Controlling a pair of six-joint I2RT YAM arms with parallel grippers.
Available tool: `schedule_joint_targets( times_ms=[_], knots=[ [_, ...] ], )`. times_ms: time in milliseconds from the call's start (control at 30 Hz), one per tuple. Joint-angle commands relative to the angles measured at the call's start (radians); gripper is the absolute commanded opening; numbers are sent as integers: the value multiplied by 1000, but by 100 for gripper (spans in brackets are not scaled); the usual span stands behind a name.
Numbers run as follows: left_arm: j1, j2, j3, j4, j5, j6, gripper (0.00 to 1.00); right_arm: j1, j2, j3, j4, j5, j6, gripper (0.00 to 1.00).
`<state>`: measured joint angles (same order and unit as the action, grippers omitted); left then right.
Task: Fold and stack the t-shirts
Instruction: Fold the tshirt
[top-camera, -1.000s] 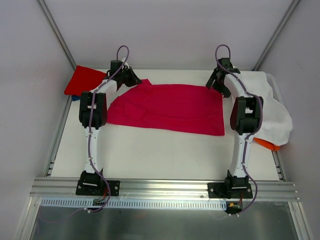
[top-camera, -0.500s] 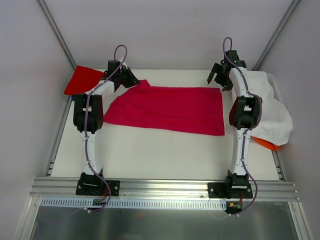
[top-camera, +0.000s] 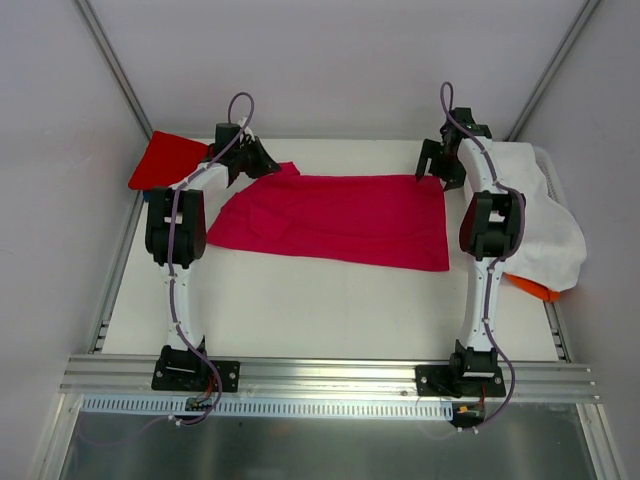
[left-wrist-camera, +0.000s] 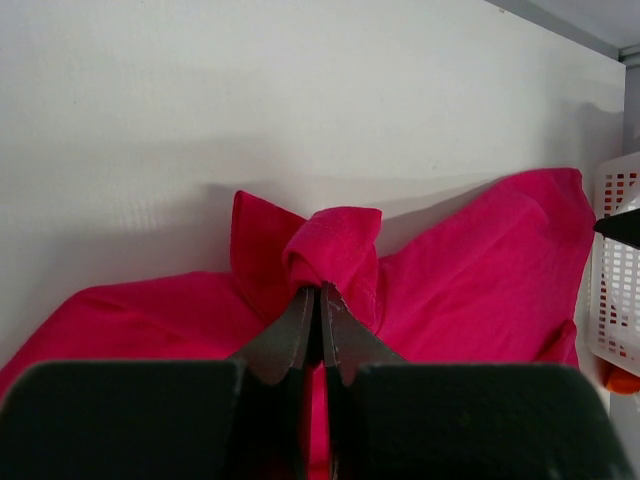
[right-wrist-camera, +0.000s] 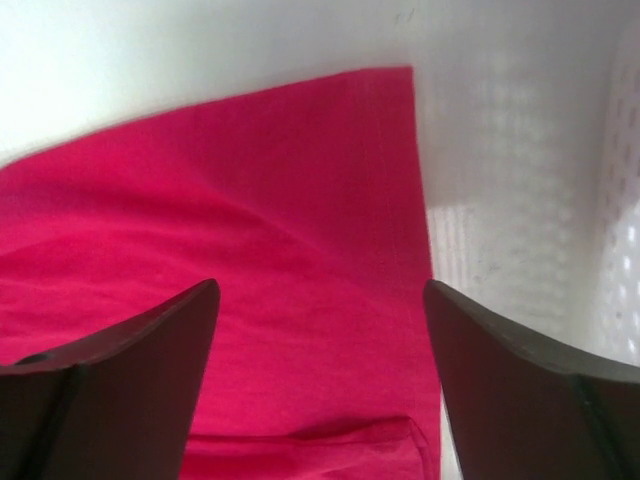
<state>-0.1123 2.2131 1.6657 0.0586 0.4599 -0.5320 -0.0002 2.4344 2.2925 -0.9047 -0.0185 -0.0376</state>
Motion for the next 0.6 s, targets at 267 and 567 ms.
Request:
schedule_joint_targets(
  times_ms=[267,567],
  knots=[
    [-7,-162,-96,41,10,6,0,-98,109,15,-194,75,2,79],
    [-7,-214,-141,46,23,3,0,-77,202,125,-258,132,-44,55]
  ],
)
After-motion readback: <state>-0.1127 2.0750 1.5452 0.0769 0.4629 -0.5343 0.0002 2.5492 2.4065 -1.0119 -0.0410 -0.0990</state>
